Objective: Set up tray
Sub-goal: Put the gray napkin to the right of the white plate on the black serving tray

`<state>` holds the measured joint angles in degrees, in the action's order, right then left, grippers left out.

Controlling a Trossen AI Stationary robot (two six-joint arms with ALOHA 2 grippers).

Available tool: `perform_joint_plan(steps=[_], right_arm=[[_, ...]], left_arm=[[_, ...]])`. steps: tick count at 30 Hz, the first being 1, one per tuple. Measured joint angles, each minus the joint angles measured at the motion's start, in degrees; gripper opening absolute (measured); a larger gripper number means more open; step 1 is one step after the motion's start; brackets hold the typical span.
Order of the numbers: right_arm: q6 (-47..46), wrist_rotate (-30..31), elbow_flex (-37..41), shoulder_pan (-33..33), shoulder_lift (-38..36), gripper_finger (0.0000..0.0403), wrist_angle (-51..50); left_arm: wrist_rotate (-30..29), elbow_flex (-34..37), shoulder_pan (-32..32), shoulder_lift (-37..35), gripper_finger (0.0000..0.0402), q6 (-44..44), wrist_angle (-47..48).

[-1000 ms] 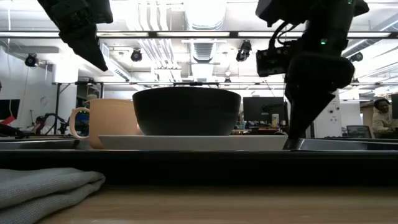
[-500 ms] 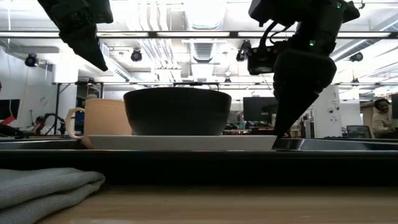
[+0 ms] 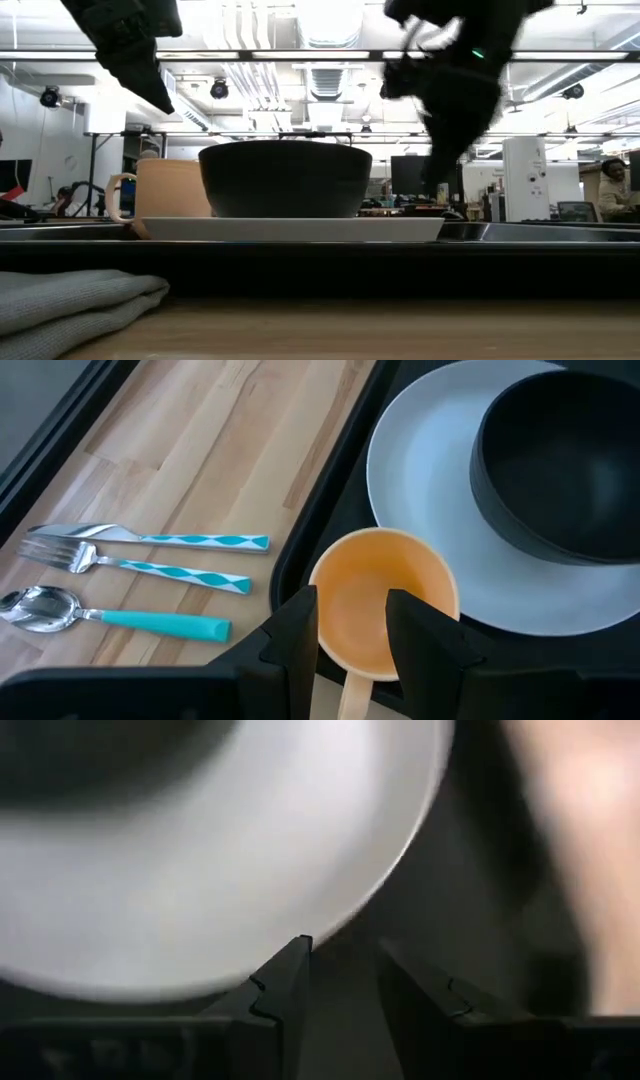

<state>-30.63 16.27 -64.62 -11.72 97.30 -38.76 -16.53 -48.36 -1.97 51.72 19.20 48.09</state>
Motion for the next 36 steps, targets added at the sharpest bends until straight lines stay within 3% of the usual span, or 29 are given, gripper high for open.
perform_joint_plan(steps=[5,9,12,20,24,27,32,36], right_arm=[[5.57,0.53,-8.62,3.54,0.68,0.0101,0.85],[10.05,-5.69,-17.04,4.27,2.73,0.0113,3.37],[13.27,-8.50,-24.79,1.25,6.02,0.0129,3.04],[19.62,-7.60,-41.30,-8.94,18.65,0.0150,-4.32],[21.78,-10.37,-46.49,-13.95,25.15,0.0160,-5.47],[29.04,-11.84,-49.58,-17.54,28.68,0.0166,-7.64],[41.37,-5.76,-50.36,-21.83,32.41,0.0163,-7.66],[43.65,-2.37,-50.27,-23.65,33.09,0.0153,-7.37]], left_arm=[[-2.18,0.02,-0.01,-0.02,0.0102,-0.24,0.04],[-3.08,0.02,0.01,-0.47,0.0102,-0.31,0.07],[-3.12,0.02,0.00,-0.90,0.0102,-0.33,0.09],[-3.21,0.04,0.01,-2.27,0.0102,-0.44,0.40],[-3.21,0.04,0.00,-2.31,0.0102,-0.44,0.62],[-3.21,0.04,0.01,-2.22,0.0102,-1.12,0.63],[-3.19,0.04,-0.01,-2.01,0.0102,-1.42,0.55],[-3.17,0.04,0.00,-1.81,0.0102,-1.32,0.50]])
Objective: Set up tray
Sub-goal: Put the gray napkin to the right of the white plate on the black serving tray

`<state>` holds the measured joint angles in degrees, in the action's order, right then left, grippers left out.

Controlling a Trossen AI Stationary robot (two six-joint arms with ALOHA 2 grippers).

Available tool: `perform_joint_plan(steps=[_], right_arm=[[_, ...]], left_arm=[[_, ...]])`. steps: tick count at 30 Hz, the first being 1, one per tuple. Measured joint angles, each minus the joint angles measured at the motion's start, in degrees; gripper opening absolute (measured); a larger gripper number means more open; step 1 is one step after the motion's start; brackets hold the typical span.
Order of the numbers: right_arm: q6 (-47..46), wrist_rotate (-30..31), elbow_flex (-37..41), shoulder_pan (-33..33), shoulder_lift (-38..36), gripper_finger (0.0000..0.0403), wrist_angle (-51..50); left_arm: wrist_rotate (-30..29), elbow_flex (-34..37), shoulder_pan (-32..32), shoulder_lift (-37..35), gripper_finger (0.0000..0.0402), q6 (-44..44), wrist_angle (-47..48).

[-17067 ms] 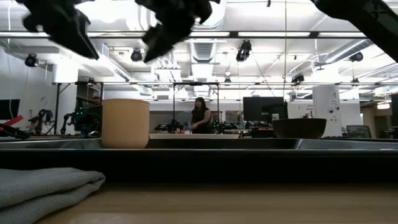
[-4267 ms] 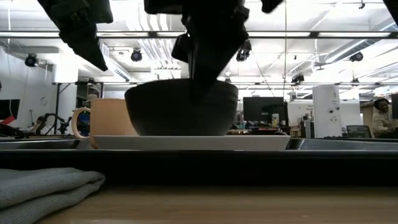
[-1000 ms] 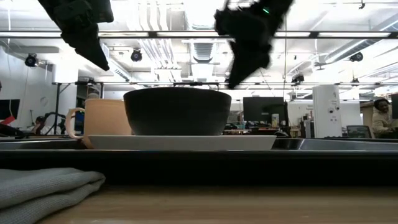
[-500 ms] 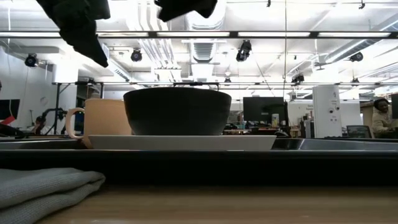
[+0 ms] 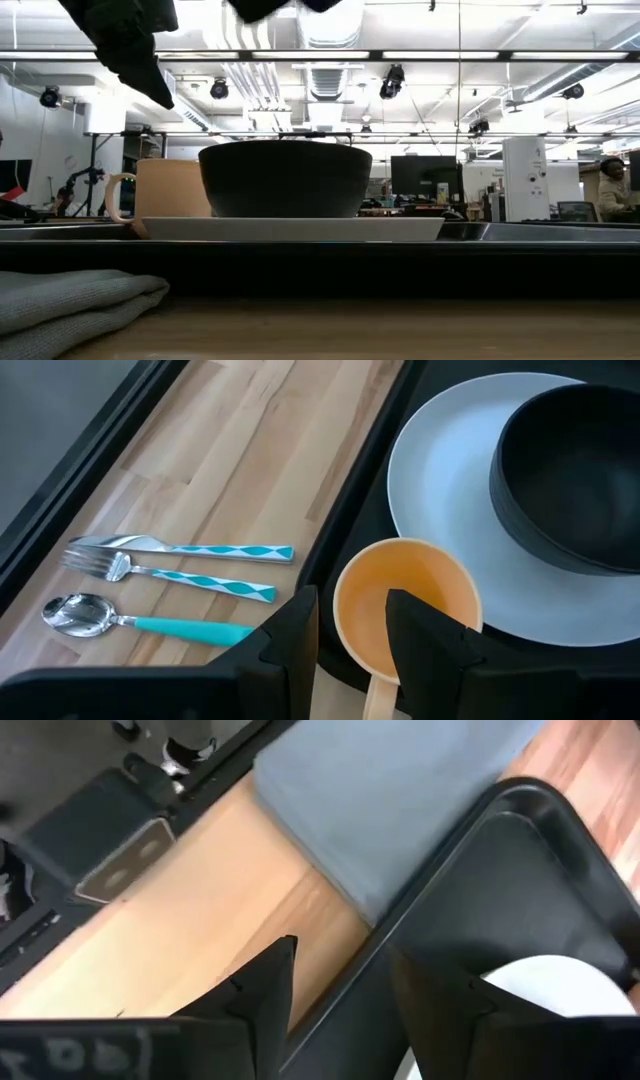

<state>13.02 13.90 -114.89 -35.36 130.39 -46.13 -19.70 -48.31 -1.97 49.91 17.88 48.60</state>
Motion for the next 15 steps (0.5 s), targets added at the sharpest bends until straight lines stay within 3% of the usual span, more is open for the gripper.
perform_joint_plan(steps=[9,15], right_arm=[[4.95,1.31,0.64,-1.09,0.64,0.0142,7.13],[7.49,-3.51,0.92,-1.47,2.49,0.0155,9.13]], left_arm=[[0.11,0.00,0.00,1.54,0.0102,1.32,-0.79],[0.11,-0.13,0.01,1.81,0.0102,2.76,-1.46]])
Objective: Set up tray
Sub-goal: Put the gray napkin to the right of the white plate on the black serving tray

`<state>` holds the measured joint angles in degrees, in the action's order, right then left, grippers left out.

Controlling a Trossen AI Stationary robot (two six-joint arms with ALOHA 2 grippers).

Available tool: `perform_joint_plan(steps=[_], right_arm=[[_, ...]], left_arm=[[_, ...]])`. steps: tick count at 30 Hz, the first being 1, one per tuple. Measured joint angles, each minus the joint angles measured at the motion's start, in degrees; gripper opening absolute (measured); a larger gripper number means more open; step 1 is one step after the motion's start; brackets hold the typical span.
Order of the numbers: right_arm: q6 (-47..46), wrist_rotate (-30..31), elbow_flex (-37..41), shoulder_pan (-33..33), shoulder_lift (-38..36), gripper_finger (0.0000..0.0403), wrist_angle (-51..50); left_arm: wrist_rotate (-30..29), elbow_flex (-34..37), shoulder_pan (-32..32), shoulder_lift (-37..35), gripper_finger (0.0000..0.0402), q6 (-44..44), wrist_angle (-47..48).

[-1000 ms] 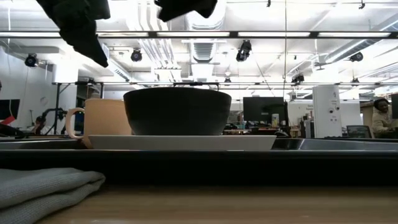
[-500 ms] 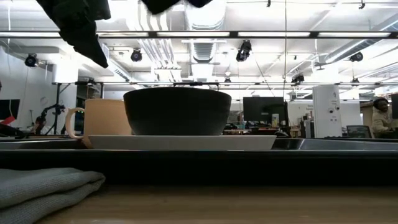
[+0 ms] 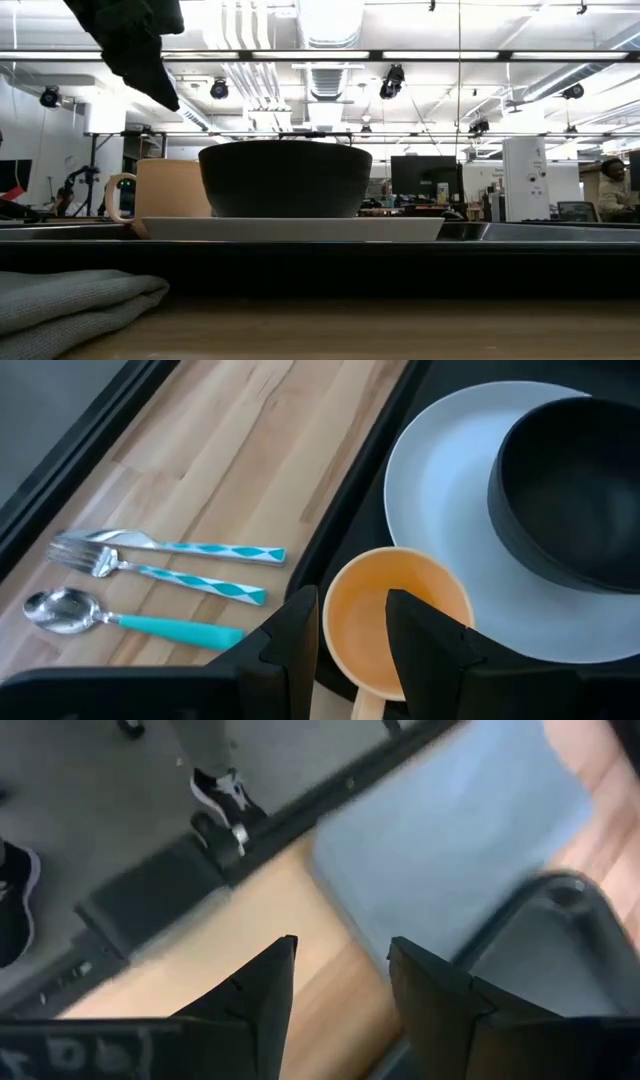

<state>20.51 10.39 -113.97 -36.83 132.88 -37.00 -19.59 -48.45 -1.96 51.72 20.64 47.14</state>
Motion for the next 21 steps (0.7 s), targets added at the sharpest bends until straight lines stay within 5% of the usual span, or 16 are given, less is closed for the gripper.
perform_joint_plan(steps=[21], right_arm=[[26.44,-0.60,7.17,2.43,0.48,0.0155,10.21]], left_arm=[[0.00,0.05,0.00,0.13,0.0102,2.45,-0.61]])
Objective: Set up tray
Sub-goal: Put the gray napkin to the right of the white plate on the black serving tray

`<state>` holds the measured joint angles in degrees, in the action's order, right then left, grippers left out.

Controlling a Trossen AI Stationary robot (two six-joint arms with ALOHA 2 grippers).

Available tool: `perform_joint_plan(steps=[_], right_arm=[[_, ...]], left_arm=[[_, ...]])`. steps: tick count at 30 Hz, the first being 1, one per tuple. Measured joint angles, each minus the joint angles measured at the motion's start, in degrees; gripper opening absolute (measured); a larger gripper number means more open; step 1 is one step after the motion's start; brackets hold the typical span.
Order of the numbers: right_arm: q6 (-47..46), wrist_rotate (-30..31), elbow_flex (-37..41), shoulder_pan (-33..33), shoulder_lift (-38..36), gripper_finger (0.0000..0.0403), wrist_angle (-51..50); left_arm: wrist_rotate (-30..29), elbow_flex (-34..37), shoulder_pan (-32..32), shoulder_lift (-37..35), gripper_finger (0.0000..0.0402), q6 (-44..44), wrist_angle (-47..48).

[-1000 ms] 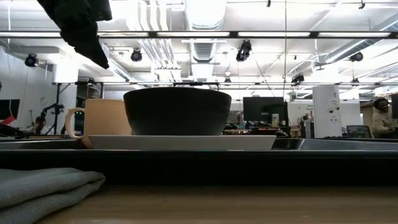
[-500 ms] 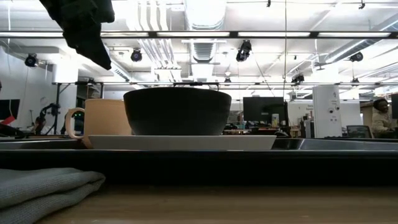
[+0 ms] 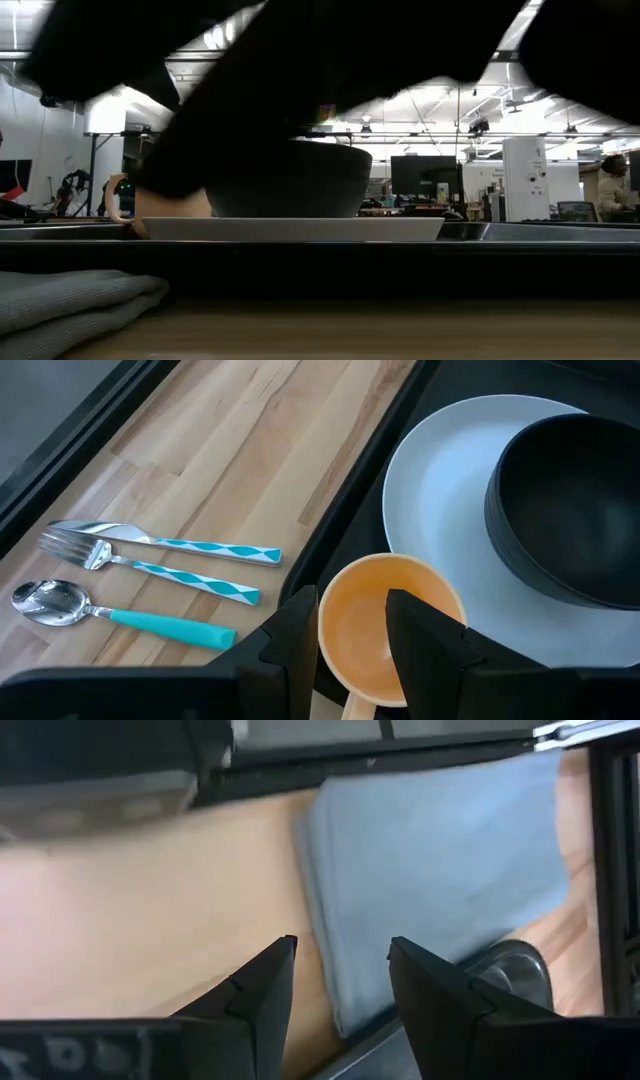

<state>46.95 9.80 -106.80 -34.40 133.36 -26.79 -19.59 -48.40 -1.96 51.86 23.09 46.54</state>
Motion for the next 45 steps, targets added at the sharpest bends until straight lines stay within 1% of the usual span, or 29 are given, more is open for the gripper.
perform_joint_plan(steps=[5,10,13,20,24,29,35,45], right_arm=[[3.44,-1.27,3.36,1.53,0.00,0.0154,2.53],[6.93,-1.49,6.84,3.40,0.00,0.0151,9.06],[7.97,-3.67,7.87,4.72,-0.11,0.0153,11.51],[8.78,-4.73,8.80,5.85,-0.20,0.0151,11.55],[8.36,-6.62,9.36,5.22,-0.16,0.0151,11.22],[7.28,-6.32,9.55,3.64,-0.11,0.0150,11.17],[5.98,-6.78,9.63,3.77,-0.11,0.0150,11.51],[8.99,-7.80,9.68,4.71,-0.09,0.0150,13.63]], left_arm=[[0.00,0.00,0.00,0.00,0.0102,-0.02,-0.02],[-0.04,0.00,0.01,0.00,0.0102,-0.01,-0.03],[-0.04,0.00,0.02,0.00,0.0102,-0.02,-0.25],[-0.04,0.00,0.02,0.00,0.0102,0.00,-0.50],[-0.04,0.00,0.02,0.00,0.0102,-0.02,-0.50],[-0.04,0.00,0.02,0.00,0.0102,-0.02,-0.50],[-0.02,-0.04,0.02,0.00,0.0102,-0.02,-0.50],[-0.02,-0.06,0.02,-0.02,0.0102,-0.02,-0.50]])
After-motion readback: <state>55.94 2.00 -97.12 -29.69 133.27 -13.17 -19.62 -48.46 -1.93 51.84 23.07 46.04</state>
